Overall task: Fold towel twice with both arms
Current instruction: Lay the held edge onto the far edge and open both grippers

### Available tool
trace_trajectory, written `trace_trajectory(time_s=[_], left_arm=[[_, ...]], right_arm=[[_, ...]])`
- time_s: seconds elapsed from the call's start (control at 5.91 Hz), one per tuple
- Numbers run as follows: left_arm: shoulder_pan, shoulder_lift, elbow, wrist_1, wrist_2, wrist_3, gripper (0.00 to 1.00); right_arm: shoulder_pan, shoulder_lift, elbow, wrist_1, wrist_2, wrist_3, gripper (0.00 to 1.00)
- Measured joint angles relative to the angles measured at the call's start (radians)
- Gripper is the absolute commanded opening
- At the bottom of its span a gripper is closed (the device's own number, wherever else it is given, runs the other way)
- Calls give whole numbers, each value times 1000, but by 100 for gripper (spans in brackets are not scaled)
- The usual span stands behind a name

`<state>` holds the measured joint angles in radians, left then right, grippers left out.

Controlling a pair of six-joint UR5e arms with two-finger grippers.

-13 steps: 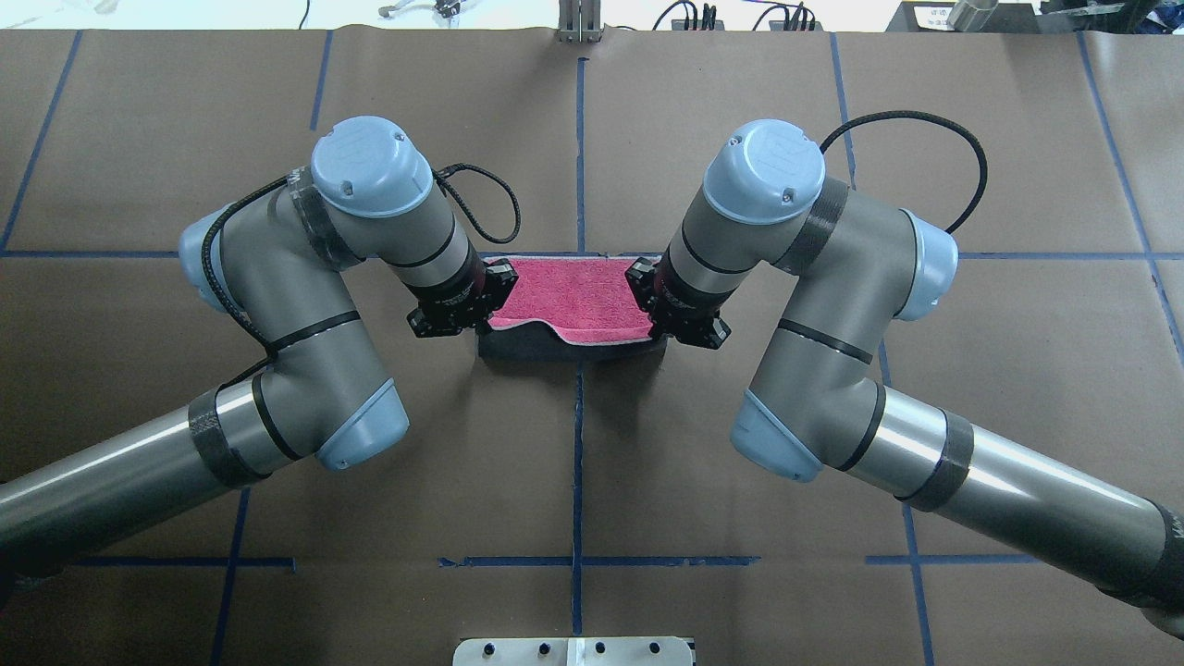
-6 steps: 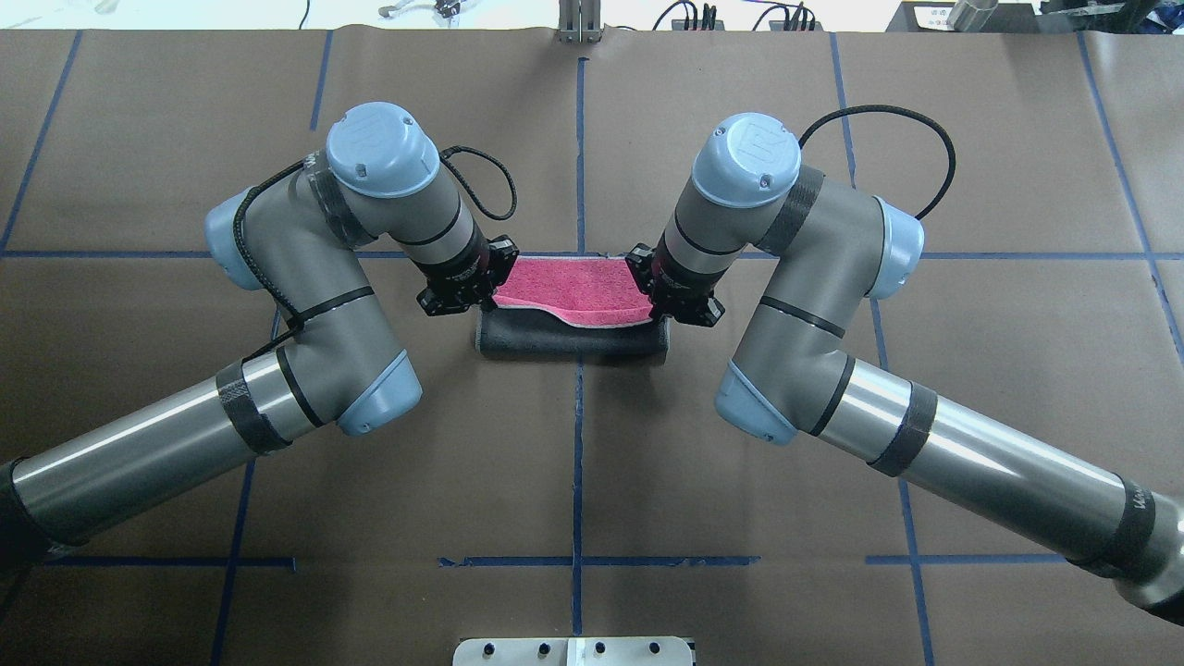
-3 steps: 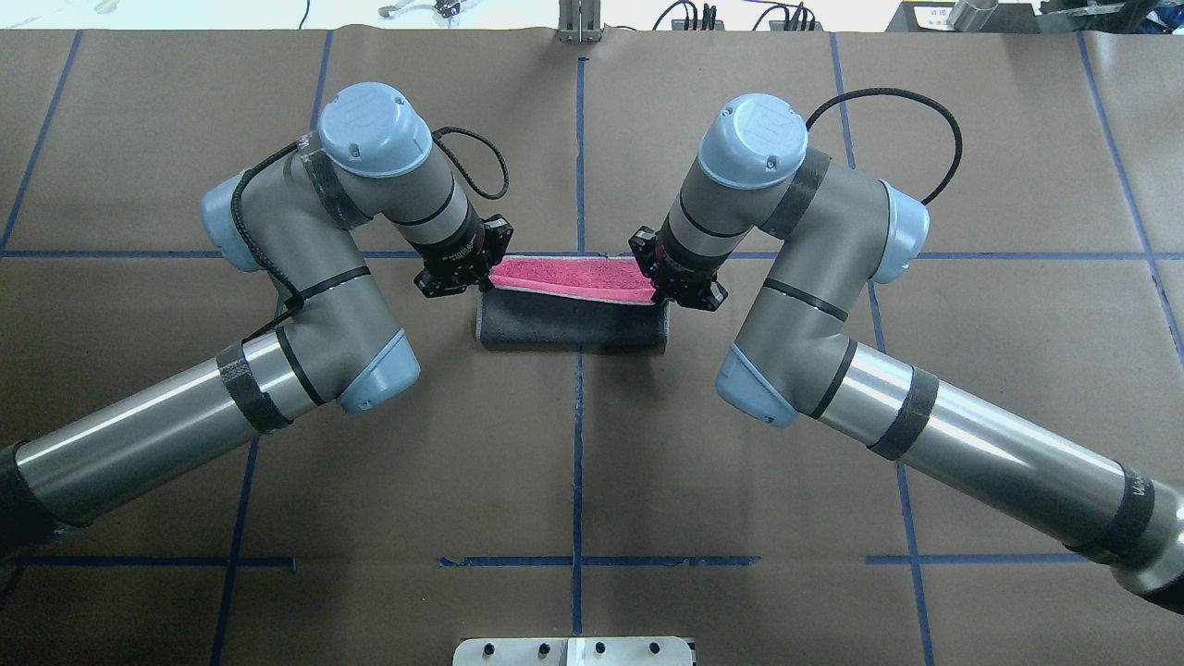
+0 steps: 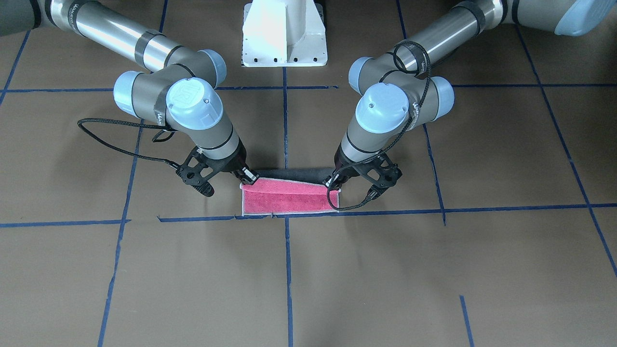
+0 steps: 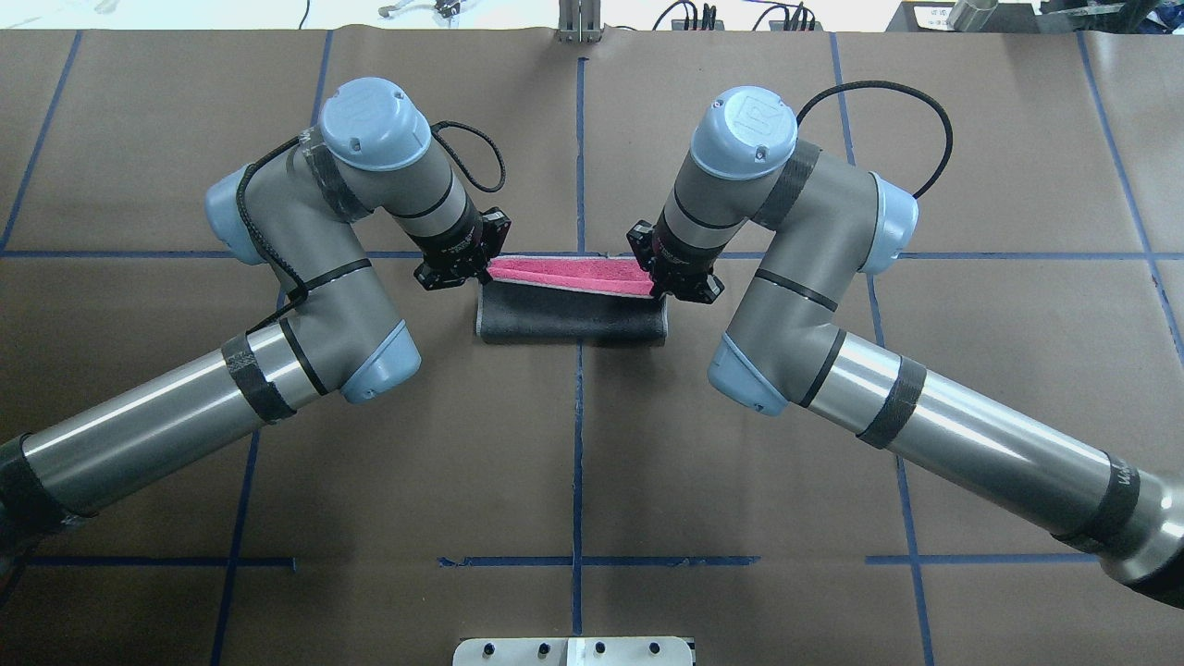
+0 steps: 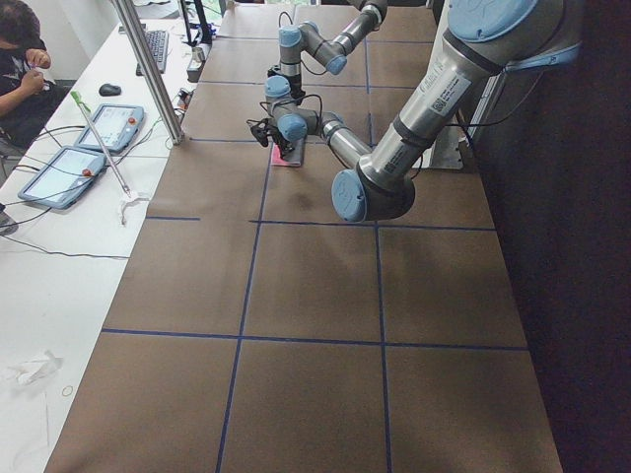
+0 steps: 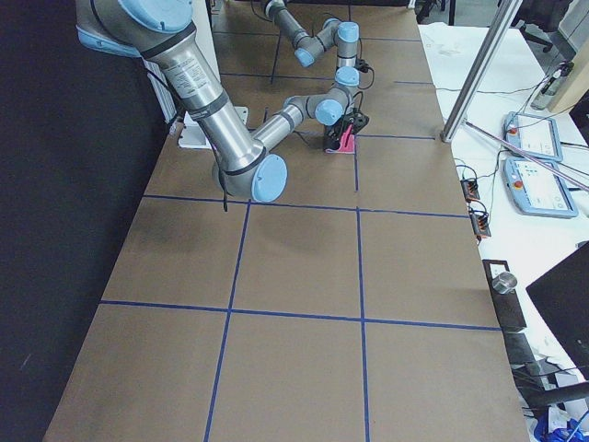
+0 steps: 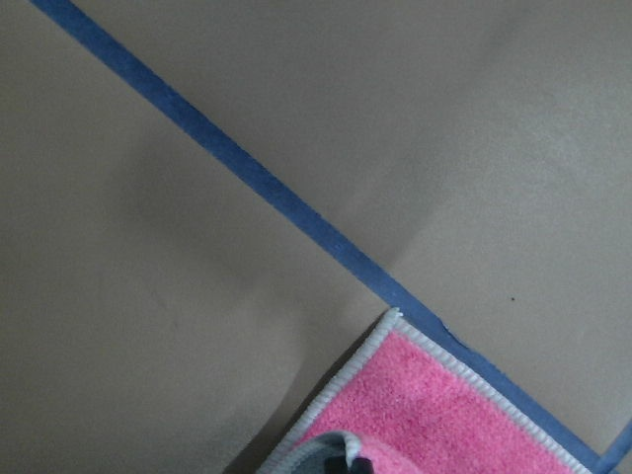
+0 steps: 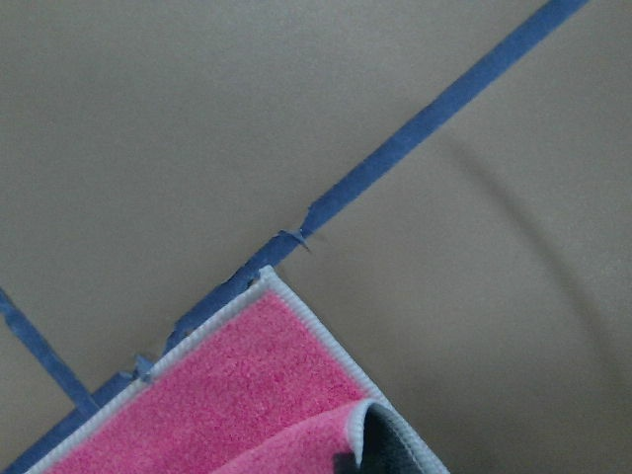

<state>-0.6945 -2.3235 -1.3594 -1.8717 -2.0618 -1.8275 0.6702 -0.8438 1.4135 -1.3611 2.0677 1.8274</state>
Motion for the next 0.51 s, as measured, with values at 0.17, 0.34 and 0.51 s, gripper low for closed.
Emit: trace_trajectory(time_s=[0.17,0.34,0.51], left_arm=[[-1,-1,2,-4,0,-2,30],[-2,-2,3,-10,1,-2,99],[-5,-2,6,-22,2,-2,100]], right_arm=[[0,6,-9,0,0,-2,89],[0,8,-12,0,-1,-14,100],[4,7,-13,0,-5,-47,100]])
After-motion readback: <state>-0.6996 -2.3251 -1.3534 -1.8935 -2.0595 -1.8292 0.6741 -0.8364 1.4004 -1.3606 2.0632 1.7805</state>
